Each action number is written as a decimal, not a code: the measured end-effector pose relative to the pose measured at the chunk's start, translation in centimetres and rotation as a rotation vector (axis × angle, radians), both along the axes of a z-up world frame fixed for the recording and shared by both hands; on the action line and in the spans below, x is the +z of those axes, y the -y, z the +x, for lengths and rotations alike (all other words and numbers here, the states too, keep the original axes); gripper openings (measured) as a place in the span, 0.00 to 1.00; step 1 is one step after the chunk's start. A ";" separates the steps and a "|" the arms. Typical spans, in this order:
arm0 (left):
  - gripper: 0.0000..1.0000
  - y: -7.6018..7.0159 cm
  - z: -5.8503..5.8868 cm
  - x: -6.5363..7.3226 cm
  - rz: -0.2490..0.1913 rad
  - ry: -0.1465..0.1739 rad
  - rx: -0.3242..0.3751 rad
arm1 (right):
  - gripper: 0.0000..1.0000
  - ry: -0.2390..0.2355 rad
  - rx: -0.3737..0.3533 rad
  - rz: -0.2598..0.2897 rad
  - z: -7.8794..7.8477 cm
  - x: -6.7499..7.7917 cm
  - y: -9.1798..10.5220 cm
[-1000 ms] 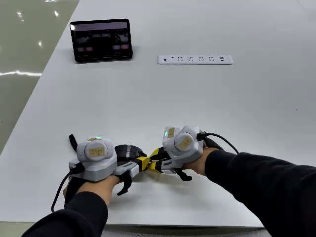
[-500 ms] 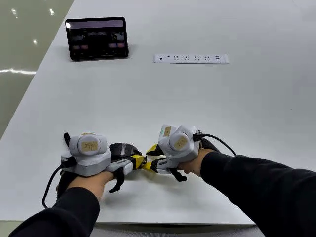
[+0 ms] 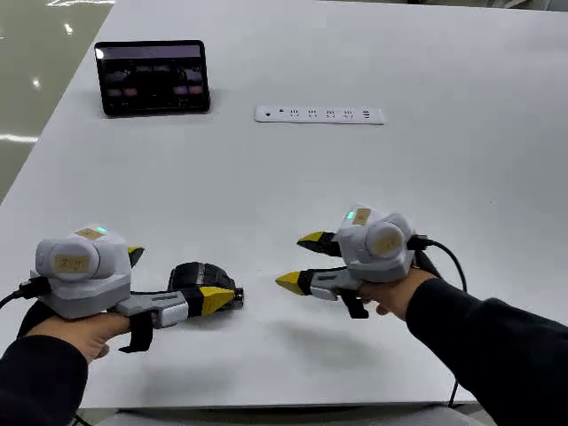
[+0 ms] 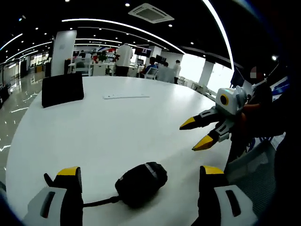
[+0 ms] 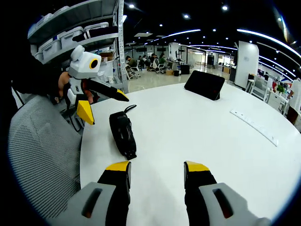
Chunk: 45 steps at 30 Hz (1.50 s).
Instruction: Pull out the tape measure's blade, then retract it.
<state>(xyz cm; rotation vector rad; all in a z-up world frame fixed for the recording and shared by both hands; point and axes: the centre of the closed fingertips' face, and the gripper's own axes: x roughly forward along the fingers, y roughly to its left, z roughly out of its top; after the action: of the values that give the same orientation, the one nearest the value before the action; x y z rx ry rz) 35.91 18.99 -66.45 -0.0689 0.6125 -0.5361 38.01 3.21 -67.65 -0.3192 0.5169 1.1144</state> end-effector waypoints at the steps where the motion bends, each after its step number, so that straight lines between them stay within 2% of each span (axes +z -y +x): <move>1: 1.00 -1.0 0.0 -0.3 0.035 -0.006 0.016 | 0.42 0.008 -0.004 0.000 -0.3 0.5 0.9; 4: 1.00 -2.2 -0.5 -1.1 0.072 -0.020 -0.008 | 0.48 0.015 -0.006 -0.010 -1.1 1.1 2.8; 6: 1.00 -3.2 -1.1 -1.6 0.117 0.003 -0.052 | 0.52 0.020 -0.021 -0.006 -1.6 1.6 4.1; 8: 1.00 -4.2 -2.0 -2.3 0.122 -0.027 -0.060 | 0.56 0.010 -0.047 -0.001 -2.1 1.7 5.6; 11: 1.00 -5.5 -2.8 -2.0 0.088 -0.037 -0.048 | 0.62 -0.001 -0.102 -0.005 -2.6 1.5 8.0; 14: 1.00 -6.8 -3.4 -1.5 0.080 -0.045 -0.034 | 0.66 -0.019 -0.138 -0.019 -3.3 1.0 10.4; 17: 1.00 -7.8 -3.6 -0.6 0.080 -0.018 -0.028 | 0.73 -0.020 -0.151 -0.040 -4.1 0.8 12.4; 18: 1.00 -8.0 -3.6 -0.3 0.066 -0.005 -0.019 | 0.75 -0.018 -0.157 -0.057 -4.3 0.7 13.4; 24: 1.00 -8.1 -4.3 -0.4 0.066 0.003 -0.025 | 0.84 -0.040 -0.224 -0.096 -4.9 -0.4 17.2; 25: 1.00 -8.0 -4.3 -0.2 0.068 0.026 -0.031 | 0.86 -0.044 -0.244 -0.091 -4.9 -0.2 17.5; 29: 1.00 -7.8 -4.5 0.0 0.077 0.030 -0.028 | 0.93 -0.051 -0.269 -0.074 -5.4 -0.1 18.3; 31: 1.00 -8.0 -4.6 -0.4 0.085 0.001 -0.018 | 0.94 -0.061 -0.264 -0.085 -6.0 -0.3 18.7; 33: 1.00 -8.0 -4.6 -0.6 0.083 -0.001 -0.020 | 0.99 -0.074 -0.271 -0.059 -6.2 -0.1 19.0; 36: 1.00 -8.1 -4.5 -0.4 0.090 0.002 -0.025 | 1.00 -0.069 -0.277 -0.087 -6.5 -0.4 20.0; 40: 1.00 -7.9 -4.3 0.2 0.072 0.011 -0.026 | 1.00 -0.069 -0.306 -0.096 -6.3 -0.7 21.3; 41: 1.00 -7.7 -4.4 0.4 0.060 0.007 -0.030 | 1.00 -0.065 -0.318 -0.099 -6.2 -0.7 21.3; 45: 1.00 -7.6 -4.4 0.4 0.063 0.001 -0.040 | 1.00 -0.067 -0.324 -0.105 -6.4 -0.7 21.1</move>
<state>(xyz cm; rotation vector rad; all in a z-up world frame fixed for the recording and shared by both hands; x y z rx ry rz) 31.55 26.61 -66.04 0.0029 0.6308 -0.5546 31.63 -17.90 -68.38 -0.2780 0.6626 0.7880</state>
